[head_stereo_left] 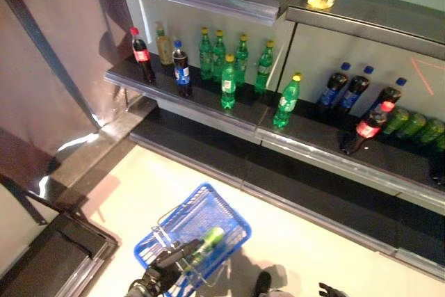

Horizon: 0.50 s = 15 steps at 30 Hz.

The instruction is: Pick up the drink and place into the basket.

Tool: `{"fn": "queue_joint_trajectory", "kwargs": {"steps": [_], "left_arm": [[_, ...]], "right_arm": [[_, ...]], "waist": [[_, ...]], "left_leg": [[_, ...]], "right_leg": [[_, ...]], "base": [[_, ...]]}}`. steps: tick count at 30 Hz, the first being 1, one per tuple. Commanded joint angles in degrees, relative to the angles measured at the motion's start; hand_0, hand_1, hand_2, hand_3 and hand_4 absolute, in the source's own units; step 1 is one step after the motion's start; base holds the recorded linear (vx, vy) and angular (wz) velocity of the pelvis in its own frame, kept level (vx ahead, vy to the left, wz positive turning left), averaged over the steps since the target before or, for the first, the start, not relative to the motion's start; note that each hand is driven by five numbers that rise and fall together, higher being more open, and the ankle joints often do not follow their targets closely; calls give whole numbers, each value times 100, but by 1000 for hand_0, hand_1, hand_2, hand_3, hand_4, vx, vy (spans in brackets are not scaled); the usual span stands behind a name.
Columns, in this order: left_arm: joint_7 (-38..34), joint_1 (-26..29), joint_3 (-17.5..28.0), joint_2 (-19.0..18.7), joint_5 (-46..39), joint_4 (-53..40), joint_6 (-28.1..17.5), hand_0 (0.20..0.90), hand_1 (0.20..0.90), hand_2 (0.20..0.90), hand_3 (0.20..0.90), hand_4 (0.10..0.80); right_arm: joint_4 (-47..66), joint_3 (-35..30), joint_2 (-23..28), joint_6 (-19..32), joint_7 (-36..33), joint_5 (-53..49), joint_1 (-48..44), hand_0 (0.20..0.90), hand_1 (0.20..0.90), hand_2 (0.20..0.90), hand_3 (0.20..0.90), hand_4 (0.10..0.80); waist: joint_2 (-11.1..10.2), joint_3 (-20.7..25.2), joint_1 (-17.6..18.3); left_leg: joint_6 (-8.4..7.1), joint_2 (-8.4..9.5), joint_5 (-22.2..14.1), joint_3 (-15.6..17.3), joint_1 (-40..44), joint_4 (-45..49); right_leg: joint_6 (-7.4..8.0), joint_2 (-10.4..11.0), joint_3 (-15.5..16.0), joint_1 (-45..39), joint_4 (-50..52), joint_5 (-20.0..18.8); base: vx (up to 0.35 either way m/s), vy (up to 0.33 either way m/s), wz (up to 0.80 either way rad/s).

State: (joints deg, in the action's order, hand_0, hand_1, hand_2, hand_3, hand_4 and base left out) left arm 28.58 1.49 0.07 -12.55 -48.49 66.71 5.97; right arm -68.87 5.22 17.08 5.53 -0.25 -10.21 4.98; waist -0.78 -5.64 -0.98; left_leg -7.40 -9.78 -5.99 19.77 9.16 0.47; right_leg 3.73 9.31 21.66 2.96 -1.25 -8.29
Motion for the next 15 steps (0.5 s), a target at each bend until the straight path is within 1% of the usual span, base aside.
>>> {"fn": "queue_joint_trajectory", "kwargs": {"steps": [1,3,4,5,7,8,9,10,11,12,13,14,15], "left_arm": [[613,256,127,-370,-69,-279,-306,300,300,300,200,100],[618,290,136,-404,-71,-275,-274,300,300,300,200,100],[641,286,134,-418,-82,-258,-266,300,300,300,200,100],[645,288,133,-422,-89,-253,-265,300,300,300,200,100],[665,252,119,-410,-137,-225,-300,300,300,300,200,100],[642,226,120,-375,-150,-242,-316,300,300,300,200,100],[612,193,131,-326,-159,-279,-319,300,300,300,200,100],[579,147,151,-252,-173,-318,-334,300,300,300,200,100],[598,114,148,-217,-158,-315,-340,300,300,300,200,100],[598,101,141,-202,-167,-307,-333,300,300,300,200,100],[608,76,132,-165,-173,-267,-350,300,300,300,200,100],[645,53,143,-152,-174,-214,-387,300,300,300,200,100],[665,14,175,-145,-196,-128,-417,300,300,300,200,100]], "right_arm": [[-102,-219,-81,257,-24,-135,-363,900,900,900,900,800],[-100,-215,-96,256,14,-110,-338,900,900,900,900,800],[-115,-220,-112,278,34,-86,-308,900,900,900,900,800],[-118,-222,-117,289,42,-76,-300,900,900,900,900,800],[-112,-201,-114,287,127,4,-271,900,900,900,900,800],[-79,-180,-93,243,145,36,-269,900,900,900,900,800],[-41,-161,-58,201,149,74,-266,900,900,900,900,800],[-9,-153,0,155,118,127,-276,900,900,900,900,800],[-9,-172,40,121,92,169,-259,900,900,900,900,800],[-29,-181,56,107,65,204,-257,900,900,900,900,800],[-75,-179,82,104,19,224,-267,900,900,900,900,800],[-112,-176,101,126,11,221,-285,900,900,900,900,800],[-170,-193,131,152,-4,279,-301,900,900,900,900,800]], "waist": [[-32,-2,-9],[-29,9,43],[-14,12,70],[-13,9,76],[-33,-25,91],[-63,-65,64],[-73,-135,11],[-76,-231,-70],[-40,-285,-102],[-16,-277,-108],[5,-274,-117],[49,-290,-134],[92,-286,-141]], "left_leg": [[464,422,546,234,-229,-284],[480,419,488,289,-162,-267],[457,414,353,242,-78,-219],[458,406,337,249,-78,-188],[418,328,210,261,-171,251],[364,278,178,223,-305,675],[262,217,266,106,-537,1208],[183,138,621,-22,-934,1651],[88,-24,853,-51,-1106,1702],[1,-170,854,-66,-1110,1484],[-27,-358,924,35,-1051,900],[-36,-505,1265,170,-1001,332],[-143,-775,1644,228,-975,-199]], "right_leg": [[516,352,-61,-449,762,732],[541,378,-50,-391,821,714],[598,376,-105,-415,882,846],[593,376,-99,-410,890,856],[501,331,-60,-389,920,911],[422,297,-59,-434,909,935],[328,231,-106,-500,903,982],[177,178,-122,-539,872,948],[139,143,-138,-606,892,1009],[184,140,-152,-672,877,1082],[226,179,-86,-755,781,1078],[216,171,-44,-803,702,1011],[220,158,-92,-895,659,1054]], "base": [[79,-31,1],[108,-57,1],[124,-68,3],[130,-130,5],[63,-180,7],[60,-173,6],[17,-152,7],[41,-42,8],[103,76,17],[217,226,26],[189,269,44],[240,356,42],[298,352,27]]}}
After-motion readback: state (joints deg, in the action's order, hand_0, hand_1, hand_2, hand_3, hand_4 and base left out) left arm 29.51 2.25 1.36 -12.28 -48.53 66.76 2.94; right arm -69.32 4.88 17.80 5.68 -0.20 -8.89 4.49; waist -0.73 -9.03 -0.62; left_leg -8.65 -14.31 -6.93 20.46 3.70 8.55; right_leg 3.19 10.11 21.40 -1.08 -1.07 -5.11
